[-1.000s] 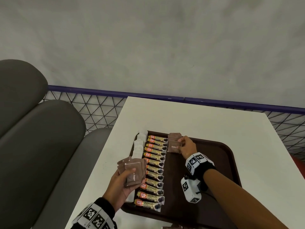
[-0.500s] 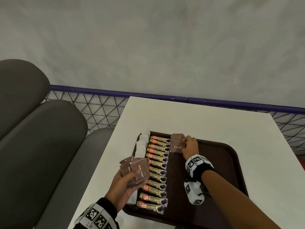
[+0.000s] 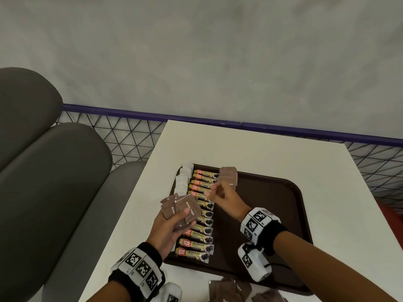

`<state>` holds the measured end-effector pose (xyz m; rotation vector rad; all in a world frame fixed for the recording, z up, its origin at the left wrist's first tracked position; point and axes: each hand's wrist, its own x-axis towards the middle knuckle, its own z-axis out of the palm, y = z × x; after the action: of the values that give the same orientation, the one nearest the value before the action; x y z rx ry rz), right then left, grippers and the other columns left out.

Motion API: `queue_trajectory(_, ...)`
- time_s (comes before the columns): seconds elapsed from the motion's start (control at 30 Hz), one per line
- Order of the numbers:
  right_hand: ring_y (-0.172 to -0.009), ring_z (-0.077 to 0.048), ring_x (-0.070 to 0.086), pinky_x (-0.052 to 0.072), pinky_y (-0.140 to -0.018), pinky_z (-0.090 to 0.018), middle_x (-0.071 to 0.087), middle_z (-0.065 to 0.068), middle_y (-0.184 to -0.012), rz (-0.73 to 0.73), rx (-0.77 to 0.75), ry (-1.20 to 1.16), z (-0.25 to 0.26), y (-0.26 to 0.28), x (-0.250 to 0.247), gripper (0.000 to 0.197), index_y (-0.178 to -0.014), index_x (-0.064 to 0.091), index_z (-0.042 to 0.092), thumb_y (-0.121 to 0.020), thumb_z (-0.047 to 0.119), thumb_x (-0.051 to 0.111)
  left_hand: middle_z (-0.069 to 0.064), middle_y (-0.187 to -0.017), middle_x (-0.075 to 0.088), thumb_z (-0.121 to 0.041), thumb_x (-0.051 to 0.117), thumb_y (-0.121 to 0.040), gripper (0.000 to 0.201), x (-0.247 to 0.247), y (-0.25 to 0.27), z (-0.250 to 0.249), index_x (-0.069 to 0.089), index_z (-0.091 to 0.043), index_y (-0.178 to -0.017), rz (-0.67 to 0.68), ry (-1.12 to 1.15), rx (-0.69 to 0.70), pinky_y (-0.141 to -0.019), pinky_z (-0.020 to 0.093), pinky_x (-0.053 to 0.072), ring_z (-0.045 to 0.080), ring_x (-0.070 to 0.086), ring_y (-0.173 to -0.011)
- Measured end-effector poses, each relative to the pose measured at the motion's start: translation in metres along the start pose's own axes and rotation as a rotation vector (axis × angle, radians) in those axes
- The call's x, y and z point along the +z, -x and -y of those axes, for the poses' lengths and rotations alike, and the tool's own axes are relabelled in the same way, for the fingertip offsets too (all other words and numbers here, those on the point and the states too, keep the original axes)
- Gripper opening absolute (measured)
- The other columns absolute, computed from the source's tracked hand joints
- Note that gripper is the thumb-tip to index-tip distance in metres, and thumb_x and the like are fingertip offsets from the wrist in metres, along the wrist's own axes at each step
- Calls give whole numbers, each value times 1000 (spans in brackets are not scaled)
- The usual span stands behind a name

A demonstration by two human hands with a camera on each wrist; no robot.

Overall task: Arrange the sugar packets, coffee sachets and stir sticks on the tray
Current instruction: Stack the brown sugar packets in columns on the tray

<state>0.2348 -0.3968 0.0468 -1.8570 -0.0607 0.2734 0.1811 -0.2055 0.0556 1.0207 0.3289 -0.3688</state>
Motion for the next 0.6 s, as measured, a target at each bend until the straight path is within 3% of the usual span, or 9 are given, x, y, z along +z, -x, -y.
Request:
queue_trajectory(0.17, -71, -10, 45, 42, -63, -17, 48, 0, -91, 166, 31, -37, 8, 20, 9, 38, -98, 40, 17, -78, 24, 72, 15, -113, 68, -5, 62, -84, 44, 7, 7, 2, 54, -11, -127, 22, -55, 19, -77, 34, 59, 29, 67, -101)
queue_trajectory(0.37, -61, 6, 50, 41, -58, -9, 50, 6, -83, 190, 11, -63, 5, 30, 18, 31, -96, 40, 10, -82, 17, 67, 18, -110, 69, -9, 56, -89, 31, 17, 12, 2, 57, -12, -120, 29, 8, 4, -76, 38, 59, 30, 68, -96)
queue_trajectory(0.47, -68, 0, 47, 41, -62, -11, 50, 8, -83, 165, 9, -57, 2, 29, 16, 22, -90, 44, 16, -85, 19, 64, 24, -112, 66, -8, 52, -91, 30, 17, 13, 1, 56, -8, -121, 3, 76, -36, -70, 38, 60, 34, 66, -94)
queue_trajectory(0.6, -76, -15, 47, 44, -60, -17, 47, 1, -80, 129, 46, -131, -6, 25, 9, 25, -81, 41, 18, -83, 11, 65, 23, -108, 67, -1, 50, -90, 31, 16, 15, 3, 56, -6, -120, -5, 45, -38, -66, 37, 60, 34, 67, -90)
